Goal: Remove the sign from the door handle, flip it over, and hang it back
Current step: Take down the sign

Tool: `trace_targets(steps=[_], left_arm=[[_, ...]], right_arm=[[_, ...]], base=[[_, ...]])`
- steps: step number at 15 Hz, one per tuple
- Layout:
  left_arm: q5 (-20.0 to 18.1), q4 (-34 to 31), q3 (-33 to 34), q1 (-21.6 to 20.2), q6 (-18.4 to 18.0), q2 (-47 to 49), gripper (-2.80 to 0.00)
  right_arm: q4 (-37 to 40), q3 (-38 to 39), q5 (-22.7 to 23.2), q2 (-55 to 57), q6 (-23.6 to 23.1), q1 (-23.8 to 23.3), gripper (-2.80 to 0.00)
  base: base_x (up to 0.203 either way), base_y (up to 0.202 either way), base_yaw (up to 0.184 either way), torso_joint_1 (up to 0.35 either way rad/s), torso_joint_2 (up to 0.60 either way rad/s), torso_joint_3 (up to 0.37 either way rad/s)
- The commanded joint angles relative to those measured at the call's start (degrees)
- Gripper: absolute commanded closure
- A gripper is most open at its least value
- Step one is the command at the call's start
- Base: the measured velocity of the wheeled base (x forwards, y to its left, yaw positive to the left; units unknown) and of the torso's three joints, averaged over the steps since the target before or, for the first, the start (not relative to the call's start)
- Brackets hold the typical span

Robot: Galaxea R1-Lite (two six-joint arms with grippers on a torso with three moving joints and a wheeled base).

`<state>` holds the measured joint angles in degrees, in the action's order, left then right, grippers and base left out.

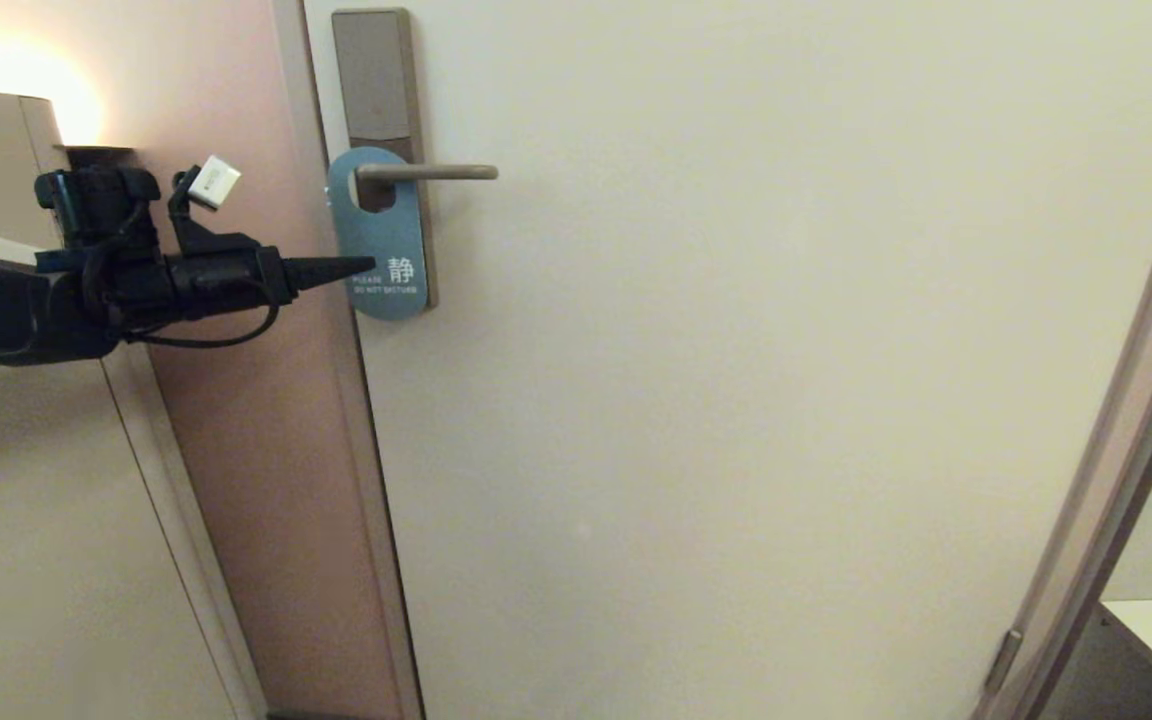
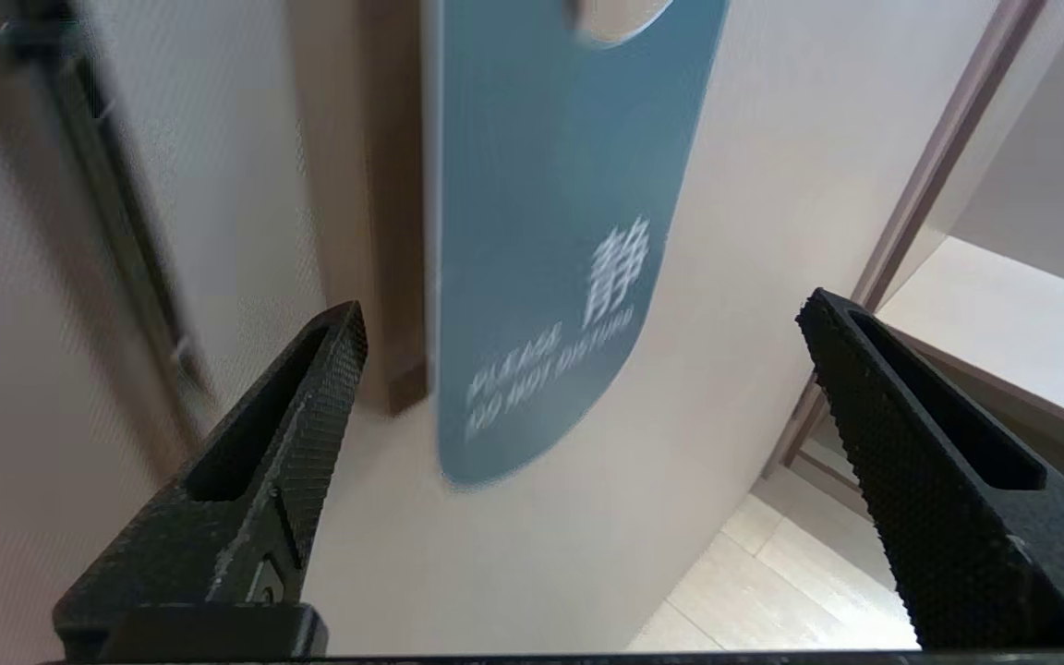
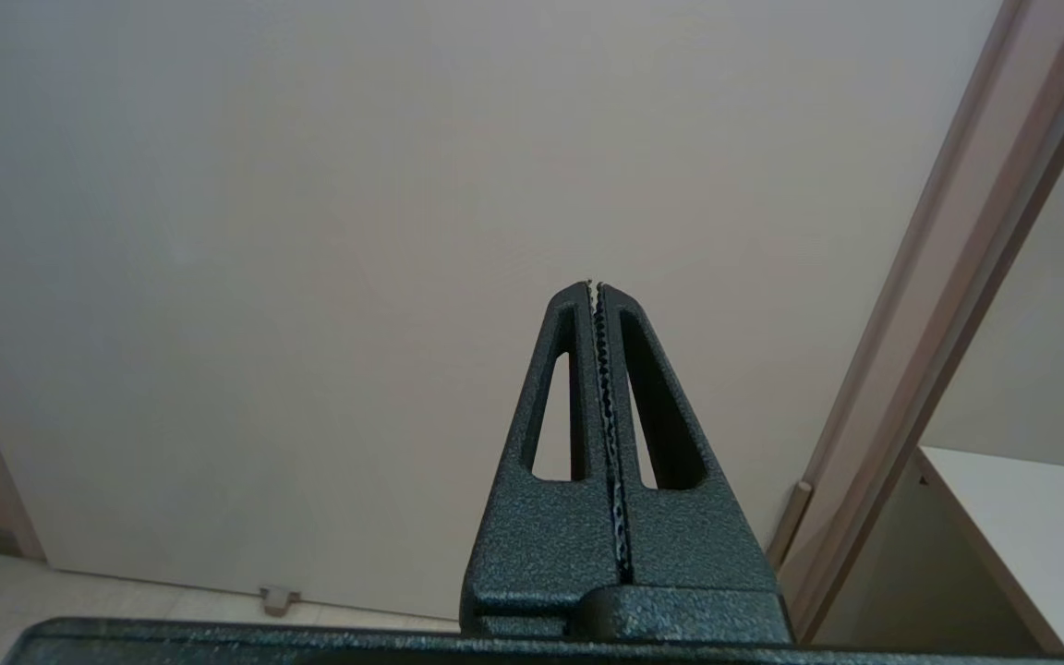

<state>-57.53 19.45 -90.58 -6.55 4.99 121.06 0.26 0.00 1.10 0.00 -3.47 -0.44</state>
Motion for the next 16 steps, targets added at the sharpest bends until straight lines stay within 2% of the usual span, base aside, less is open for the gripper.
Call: trace_targets(steps=[1, 8, 16], left_arm=[[-0.3, 0.84, -0.21, 0.93, 0.1, 0.5, -2.8], [-0.13, 7.5, -1.17, 4.19, 8.42, 0.84, -2.8], [0.05, 7.35, -0.21, 4.53, 8.26, 0.85, -2.8]], right_arm=[[0.01, 0.0, 0.05, 0.0, -0.05, 0.0, 0.0], [0.01, 0.0, 0.05, 0.0, -0.05, 0.0, 0.0], [0.01, 0.0, 0.05, 0.0, -0.05, 0.0, 0.0]], base=[[0.0, 0.0, 0.0, 0.0, 0.0, 0.0], [0.0, 0.0, 0.0, 0.0, 0.0, 0.0], [0.0, 0.0, 0.0, 0.0, 0.0, 0.0]])
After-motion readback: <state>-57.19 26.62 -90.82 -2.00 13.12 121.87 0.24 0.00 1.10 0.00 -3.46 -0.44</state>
